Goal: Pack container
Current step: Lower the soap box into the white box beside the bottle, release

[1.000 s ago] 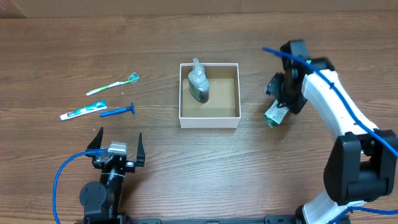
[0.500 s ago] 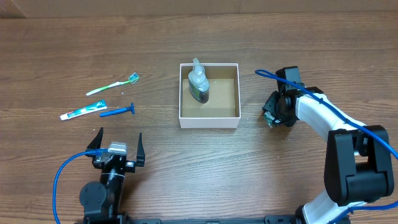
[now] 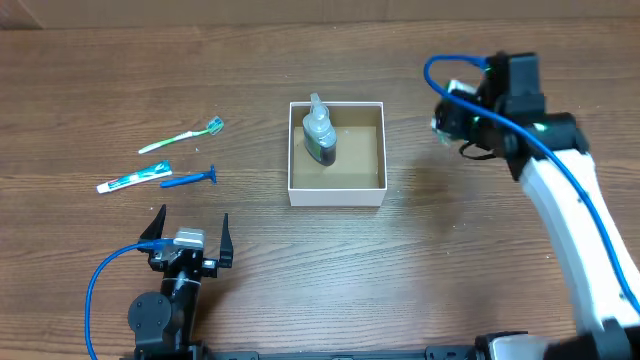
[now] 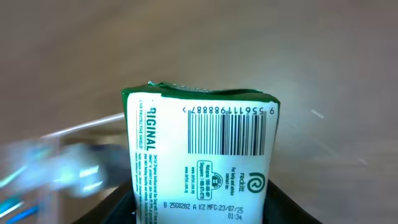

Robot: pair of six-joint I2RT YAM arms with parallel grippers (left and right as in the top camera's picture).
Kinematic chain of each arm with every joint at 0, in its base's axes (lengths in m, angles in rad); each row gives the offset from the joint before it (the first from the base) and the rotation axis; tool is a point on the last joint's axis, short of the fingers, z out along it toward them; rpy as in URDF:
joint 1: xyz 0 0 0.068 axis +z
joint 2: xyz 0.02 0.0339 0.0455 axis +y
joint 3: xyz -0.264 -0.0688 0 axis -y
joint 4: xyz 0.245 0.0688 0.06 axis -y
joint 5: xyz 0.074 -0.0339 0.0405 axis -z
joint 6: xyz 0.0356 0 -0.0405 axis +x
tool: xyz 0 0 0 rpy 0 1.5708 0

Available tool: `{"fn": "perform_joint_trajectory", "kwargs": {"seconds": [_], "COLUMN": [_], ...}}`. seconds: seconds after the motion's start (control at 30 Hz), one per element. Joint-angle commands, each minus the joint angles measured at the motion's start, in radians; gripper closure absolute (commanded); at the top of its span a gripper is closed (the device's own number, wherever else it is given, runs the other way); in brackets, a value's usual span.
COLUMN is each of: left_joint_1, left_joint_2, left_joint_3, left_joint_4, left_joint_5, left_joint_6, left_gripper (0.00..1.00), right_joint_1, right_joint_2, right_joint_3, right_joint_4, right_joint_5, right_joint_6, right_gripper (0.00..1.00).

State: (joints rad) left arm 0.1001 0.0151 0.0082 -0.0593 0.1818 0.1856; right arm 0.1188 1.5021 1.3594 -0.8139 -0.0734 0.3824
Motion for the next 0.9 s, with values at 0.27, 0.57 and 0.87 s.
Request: {"fn": "perform_joint_trajectory", "kwargs": {"seconds": [0.27, 0.57, 0.87], "left_joint_1": [0.006, 0.006, 0.006], "left_joint_2": [-0.011, -0.011, -0.011], "left_joint_3": [-0.003, -0.003, -0.003], "left_joint_4": [0.0, 0.0, 0.0], "left_joint_5": [-0.005, -0.005, -0.005], "left_joint_6": [-0.007, -0.007, -0.007], "left_gripper": [0.0, 0.0, 0.0], "right_joint_1": [0.319, 0.32, 0.32], "right_joint_2": [0.1, 0.294, 0.359], "right_joint_3": [0.021, 0.021, 0.019], "right_joint_4": [0.08, 0.125, 0.204], "right_joint_5": [-0.117, -0.072, 0.013], "right_joint_6": [-0.151, -0.154, -0.155], "right_gripper": [0.55, 0.55, 0.55]}}
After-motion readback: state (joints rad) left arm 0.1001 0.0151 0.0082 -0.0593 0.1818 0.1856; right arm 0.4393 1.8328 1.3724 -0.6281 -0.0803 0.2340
